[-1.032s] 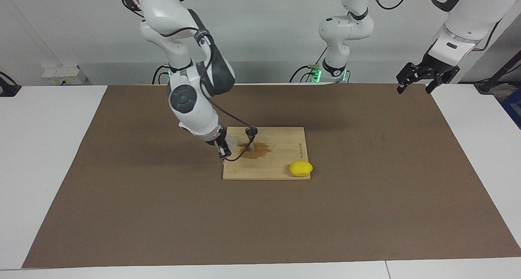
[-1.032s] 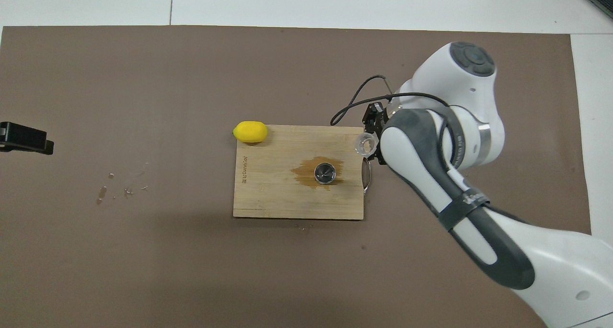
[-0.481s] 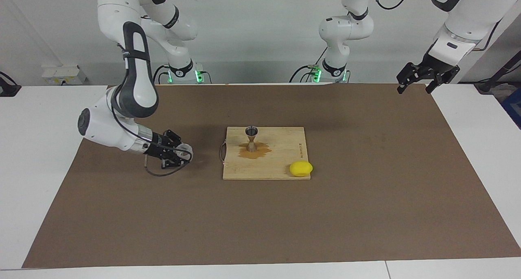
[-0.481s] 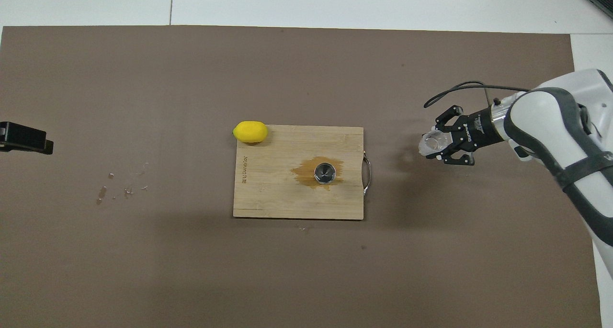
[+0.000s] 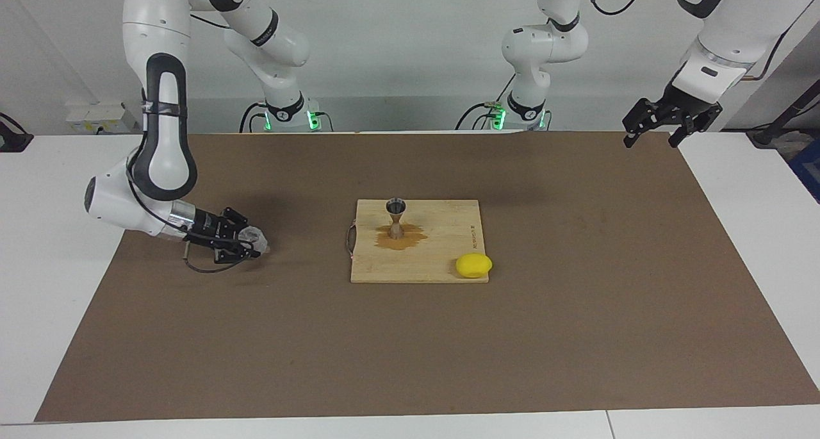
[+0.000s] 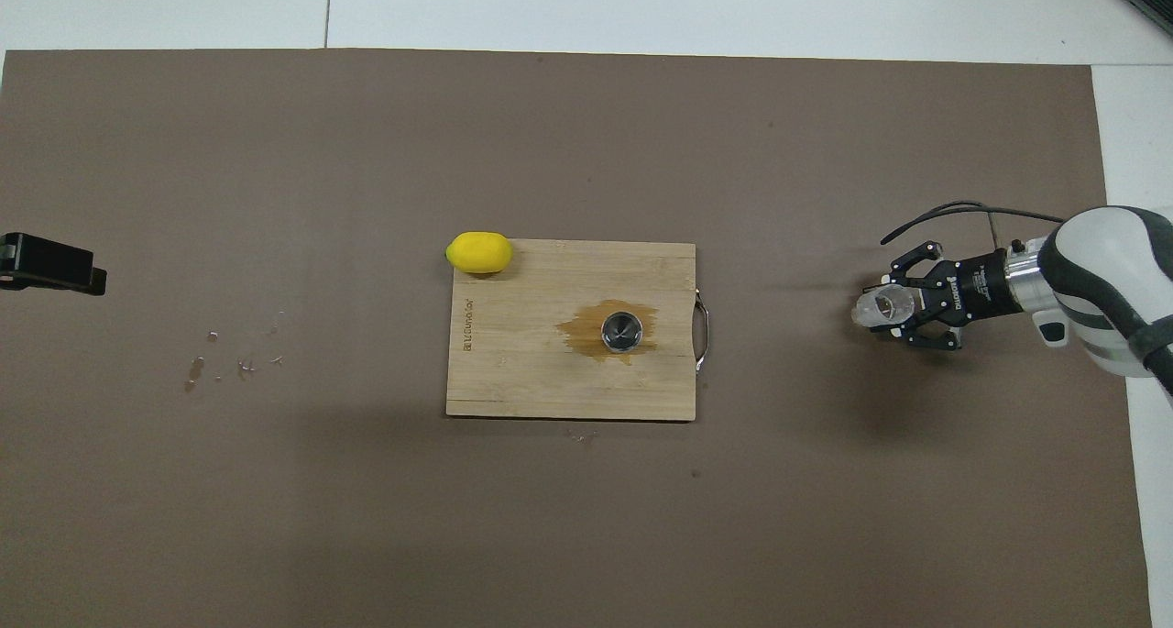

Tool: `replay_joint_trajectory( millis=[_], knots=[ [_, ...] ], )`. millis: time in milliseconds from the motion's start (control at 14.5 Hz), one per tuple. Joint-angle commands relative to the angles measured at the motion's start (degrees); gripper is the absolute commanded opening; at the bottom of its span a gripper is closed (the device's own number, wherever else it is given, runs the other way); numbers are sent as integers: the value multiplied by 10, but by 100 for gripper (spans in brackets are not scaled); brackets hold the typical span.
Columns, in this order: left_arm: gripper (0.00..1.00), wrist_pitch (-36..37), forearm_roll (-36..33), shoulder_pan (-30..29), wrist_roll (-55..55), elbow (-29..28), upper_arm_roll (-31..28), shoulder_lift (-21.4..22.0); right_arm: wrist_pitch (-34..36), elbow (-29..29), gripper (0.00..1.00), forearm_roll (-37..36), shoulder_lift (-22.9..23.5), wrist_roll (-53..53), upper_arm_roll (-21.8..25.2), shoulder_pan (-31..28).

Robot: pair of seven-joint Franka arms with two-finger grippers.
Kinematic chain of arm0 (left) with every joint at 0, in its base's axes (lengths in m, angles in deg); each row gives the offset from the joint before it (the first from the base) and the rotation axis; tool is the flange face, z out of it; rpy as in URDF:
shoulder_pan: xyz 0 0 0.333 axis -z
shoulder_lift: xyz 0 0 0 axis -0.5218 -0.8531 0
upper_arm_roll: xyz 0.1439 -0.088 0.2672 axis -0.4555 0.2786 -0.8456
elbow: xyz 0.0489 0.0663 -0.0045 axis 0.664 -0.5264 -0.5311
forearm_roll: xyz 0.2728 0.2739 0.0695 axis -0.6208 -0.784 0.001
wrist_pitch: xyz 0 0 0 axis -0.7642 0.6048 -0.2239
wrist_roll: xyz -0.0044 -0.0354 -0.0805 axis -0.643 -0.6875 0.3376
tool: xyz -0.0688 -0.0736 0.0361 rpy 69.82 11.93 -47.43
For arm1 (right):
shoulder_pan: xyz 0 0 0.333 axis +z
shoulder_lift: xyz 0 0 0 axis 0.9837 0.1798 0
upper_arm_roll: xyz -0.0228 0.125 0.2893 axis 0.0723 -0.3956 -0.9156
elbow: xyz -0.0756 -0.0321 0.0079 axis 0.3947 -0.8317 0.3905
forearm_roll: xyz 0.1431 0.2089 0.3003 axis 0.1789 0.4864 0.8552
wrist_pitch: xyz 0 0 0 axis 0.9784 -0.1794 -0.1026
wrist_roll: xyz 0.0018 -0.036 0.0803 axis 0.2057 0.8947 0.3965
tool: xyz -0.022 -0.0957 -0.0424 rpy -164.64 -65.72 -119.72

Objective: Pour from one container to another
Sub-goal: 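Carry the clear cup back and lower it onto the table, then open the right gripper and withdraw it from the clear cup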

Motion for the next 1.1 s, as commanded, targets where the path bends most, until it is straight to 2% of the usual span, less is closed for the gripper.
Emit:
replay_joint_trajectory(
  millis=[0, 69, 138, 206, 275, 344, 688, 1032],
  knots=[
    [100, -14, -10, 7, -11, -22, 2, 18, -48, 42, 0, 20, -11, 21, -8, -10],
    [100, -14, -10, 9, -11, -22, 2, 18, -52, 49, 0, 20, -13, 21, -7, -10],
    [100, -14, -9, 12, -11, -22, 2, 18, -58, 50, 16, 20, -13, 20, -6, -9],
    [100, -14, -10, 12, -11, -22, 2, 18, -60, 50, 58, 19, -13, 21, -6, -11],
    [100, -14, -9, 12, -11, -22, 2, 17, -61, 49, 89, 18, -14, 21, -6, -11],
    [100, -14, -9, 12, -11, -22, 2, 17, -61, 49, 97, 17, -17, 21, -5, -12],
    [100, -13, -9, 13, -11, -22, 2, 17, -60, 50, 99, -13, -55, 21, -1, -37],
    [100, -13, -10, 13, -10, -22, 2, 18, -55, 42, 99, -135, -119, 47, -6, -35]
  ],
)
